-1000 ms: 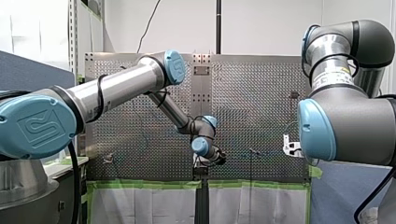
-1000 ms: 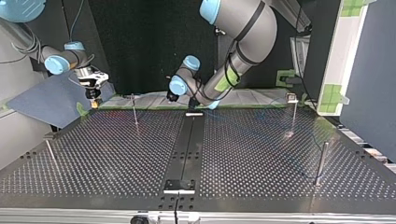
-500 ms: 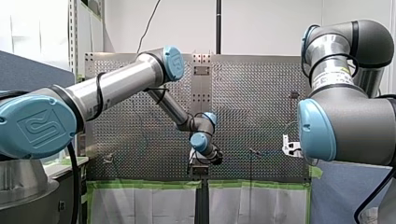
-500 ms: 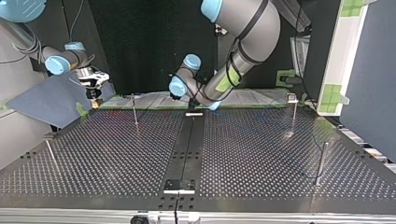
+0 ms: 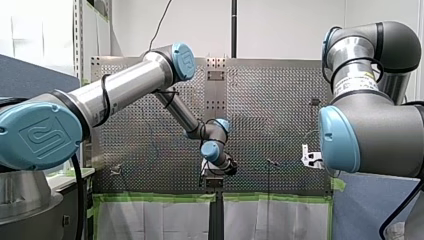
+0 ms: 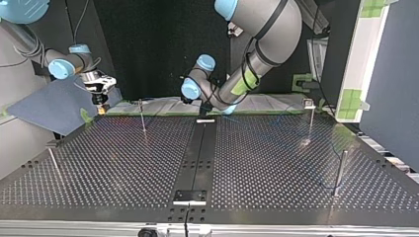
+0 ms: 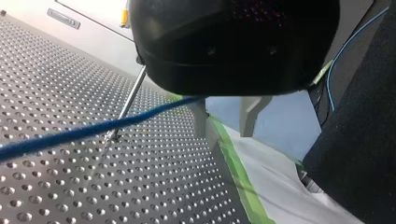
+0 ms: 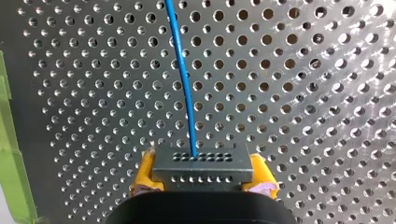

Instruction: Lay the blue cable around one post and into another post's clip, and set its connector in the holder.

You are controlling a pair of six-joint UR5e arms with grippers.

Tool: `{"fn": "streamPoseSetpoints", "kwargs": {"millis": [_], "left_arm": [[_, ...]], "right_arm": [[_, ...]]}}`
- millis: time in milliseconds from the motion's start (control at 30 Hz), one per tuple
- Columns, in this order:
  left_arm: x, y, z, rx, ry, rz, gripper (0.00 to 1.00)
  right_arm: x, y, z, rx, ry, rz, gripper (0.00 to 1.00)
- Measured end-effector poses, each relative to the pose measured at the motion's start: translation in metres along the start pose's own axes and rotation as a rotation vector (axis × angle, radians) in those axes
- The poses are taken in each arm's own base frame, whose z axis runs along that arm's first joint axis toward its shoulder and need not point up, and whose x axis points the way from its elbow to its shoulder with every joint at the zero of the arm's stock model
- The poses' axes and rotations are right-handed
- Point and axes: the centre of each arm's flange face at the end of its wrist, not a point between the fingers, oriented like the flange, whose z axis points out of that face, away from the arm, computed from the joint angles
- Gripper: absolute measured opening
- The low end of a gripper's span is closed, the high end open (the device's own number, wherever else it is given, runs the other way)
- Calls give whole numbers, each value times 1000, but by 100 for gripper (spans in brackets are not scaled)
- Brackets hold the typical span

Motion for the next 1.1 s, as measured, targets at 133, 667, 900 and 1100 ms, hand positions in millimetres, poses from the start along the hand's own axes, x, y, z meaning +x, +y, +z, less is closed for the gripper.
{"fn": "streamPoseSetpoints", "kwargs": {"millis": [133, 667, 900, 1100], "left_arm": [[0, -1, 0, 5, 1, -9, 8], [0, -7, 1, 61, -5, -58, 0], [-4, -5, 6, 63, -41, -109, 0], [-2, 3, 10, 49, -43, -142, 0]], "right_arm": [[0, -1, 0, 1, 0, 0, 0], [0, -2, 1, 3, -1, -1, 0], [0, -1, 1, 1, 2, 0, 0], [2, 1, 2, -2, 5, 2, 0]]}}
